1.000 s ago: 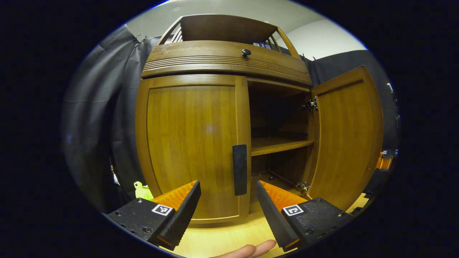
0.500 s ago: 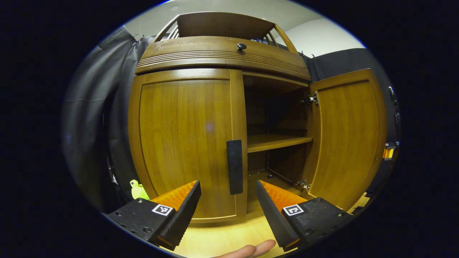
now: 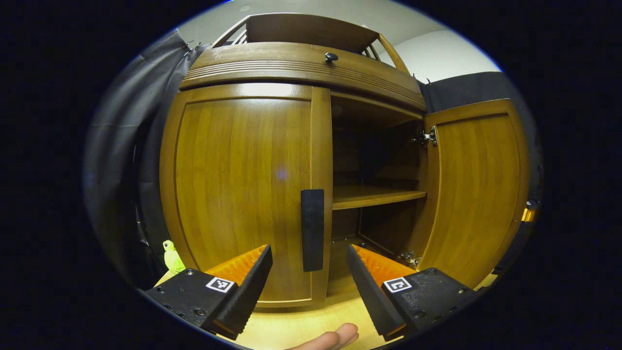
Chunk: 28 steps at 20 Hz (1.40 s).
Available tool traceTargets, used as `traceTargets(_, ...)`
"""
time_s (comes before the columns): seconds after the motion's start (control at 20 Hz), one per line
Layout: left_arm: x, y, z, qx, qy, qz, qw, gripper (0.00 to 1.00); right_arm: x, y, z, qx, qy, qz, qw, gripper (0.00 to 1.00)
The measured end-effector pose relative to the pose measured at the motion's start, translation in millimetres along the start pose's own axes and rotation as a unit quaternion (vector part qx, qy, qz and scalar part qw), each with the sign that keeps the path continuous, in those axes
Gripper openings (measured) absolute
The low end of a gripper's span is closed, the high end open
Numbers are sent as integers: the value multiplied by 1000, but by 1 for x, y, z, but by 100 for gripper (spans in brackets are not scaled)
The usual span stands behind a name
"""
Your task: Open the right door of the double-door shoe cabinet with the right hand, and open the left door with the left hand.
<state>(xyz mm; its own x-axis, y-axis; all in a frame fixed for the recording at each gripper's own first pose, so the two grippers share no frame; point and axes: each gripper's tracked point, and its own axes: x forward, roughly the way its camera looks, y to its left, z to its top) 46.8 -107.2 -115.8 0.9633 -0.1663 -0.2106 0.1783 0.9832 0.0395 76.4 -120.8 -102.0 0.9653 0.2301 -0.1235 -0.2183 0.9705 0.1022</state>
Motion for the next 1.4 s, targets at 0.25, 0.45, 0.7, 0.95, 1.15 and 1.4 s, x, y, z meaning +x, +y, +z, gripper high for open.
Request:
traceTargets(0.25, 22, 0, 4, -8, -27, -9, 1000, 92, -35, -40, 1, 7, -7, -44, 999, 65)
traceTargets(0.45, 36, -8, 0, -1, -42, -10, 999, 95, -78, -52, 20, 41, -57, -69, 995, 94)
traceTargets(0.7, 43, -11, -13, -4, -35, 18, 999, 89, -130, -32, 11, 10, -84, -120, 989, 99)
traceTargets(0.95, 48, 4, 12, 14, -70, 68, 995, 87, -154, 30, -16, 22, -96, -96, 991, 98)
traceTargets(1.15, 64, -12, 11, 35, -56, 53, 996, 80, -154, 59, -23, 38, -102, -91, 990, 99)
traceTargets(1.4, 83, -12, 5, 64, -26, 82, 994, 80, -140, 68, -23, 36, -100, -80, 991, 98)
